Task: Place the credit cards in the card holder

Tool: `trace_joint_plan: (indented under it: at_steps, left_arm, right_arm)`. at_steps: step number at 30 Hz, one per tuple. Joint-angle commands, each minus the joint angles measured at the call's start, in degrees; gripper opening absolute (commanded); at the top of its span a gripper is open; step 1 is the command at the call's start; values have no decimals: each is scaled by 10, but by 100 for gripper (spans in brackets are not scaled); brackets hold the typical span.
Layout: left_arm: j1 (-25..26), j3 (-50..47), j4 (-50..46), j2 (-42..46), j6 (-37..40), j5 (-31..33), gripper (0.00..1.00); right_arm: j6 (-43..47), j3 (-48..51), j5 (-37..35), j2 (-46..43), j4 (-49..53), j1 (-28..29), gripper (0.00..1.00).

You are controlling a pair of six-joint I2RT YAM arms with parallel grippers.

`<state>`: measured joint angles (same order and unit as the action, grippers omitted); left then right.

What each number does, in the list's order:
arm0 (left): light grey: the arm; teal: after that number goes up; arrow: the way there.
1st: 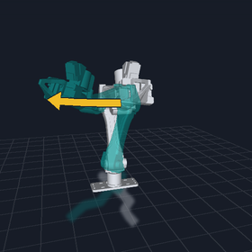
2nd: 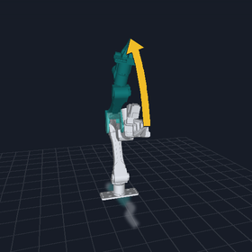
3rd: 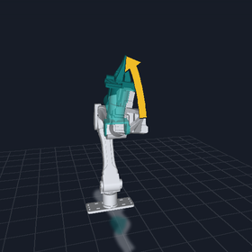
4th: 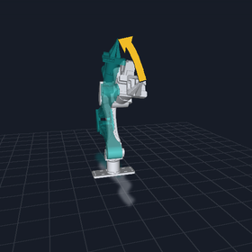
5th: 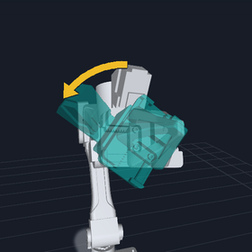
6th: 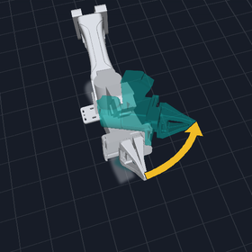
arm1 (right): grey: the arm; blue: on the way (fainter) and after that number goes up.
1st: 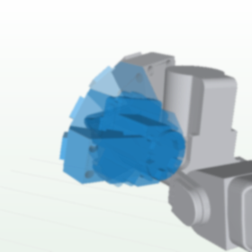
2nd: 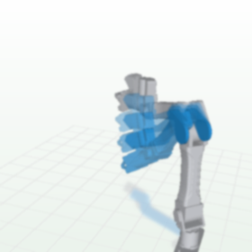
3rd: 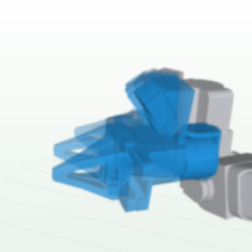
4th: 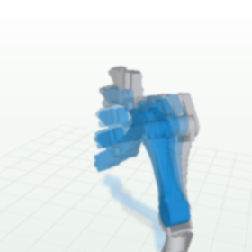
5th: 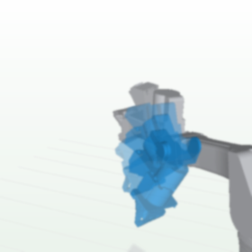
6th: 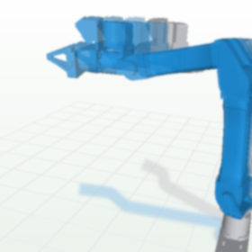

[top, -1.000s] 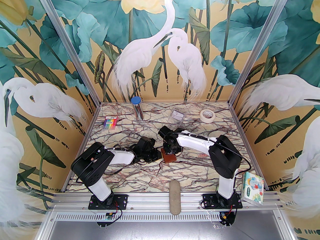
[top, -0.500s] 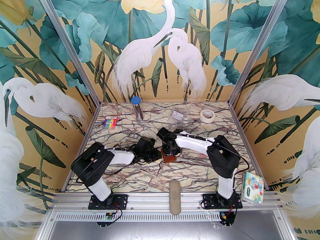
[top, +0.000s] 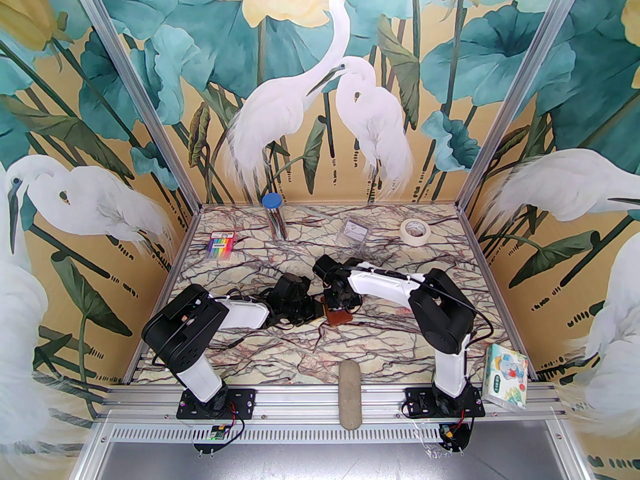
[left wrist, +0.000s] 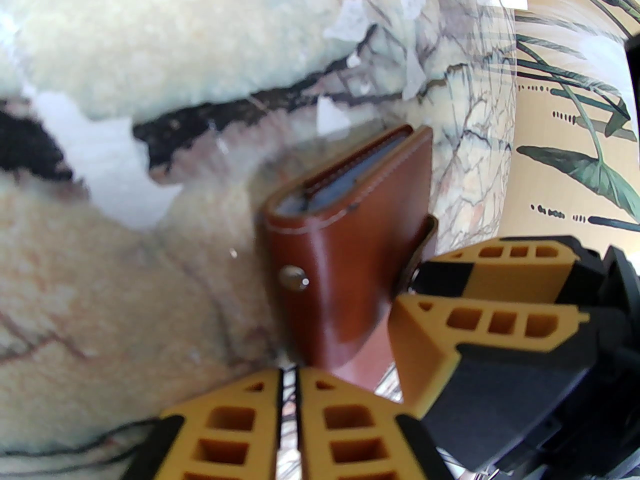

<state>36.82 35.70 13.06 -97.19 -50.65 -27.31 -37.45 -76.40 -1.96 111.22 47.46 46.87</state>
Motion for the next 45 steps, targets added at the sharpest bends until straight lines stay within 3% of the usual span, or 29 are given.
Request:
trace_joint_plan:
  at_steps: [1, 12, 25, 39, 45]
  left_arm:
    - [3, -2, 6, -11, -5, 15, 17]
    - [3, 5, 9, -13, -13, 15, 29]
    - [3, 38, -13, -54, -13, 27, 28]
    - [6, 46, -9, -88, -14, 30, 0]
    - [6, 43, -15, -89, -14, 36, 0]
  right_arm:
    - [11, -4, 1, 23, -2, -2, 30]
    - [4, 45, 22, 34, -41, -13, 29]
    - [1, 57, 42, 30, -62, -15, 24]
    - [4, 56, 44, 24, -58, -19, 19]
    - [6, 58, 56, 6, -62, -32, 15]
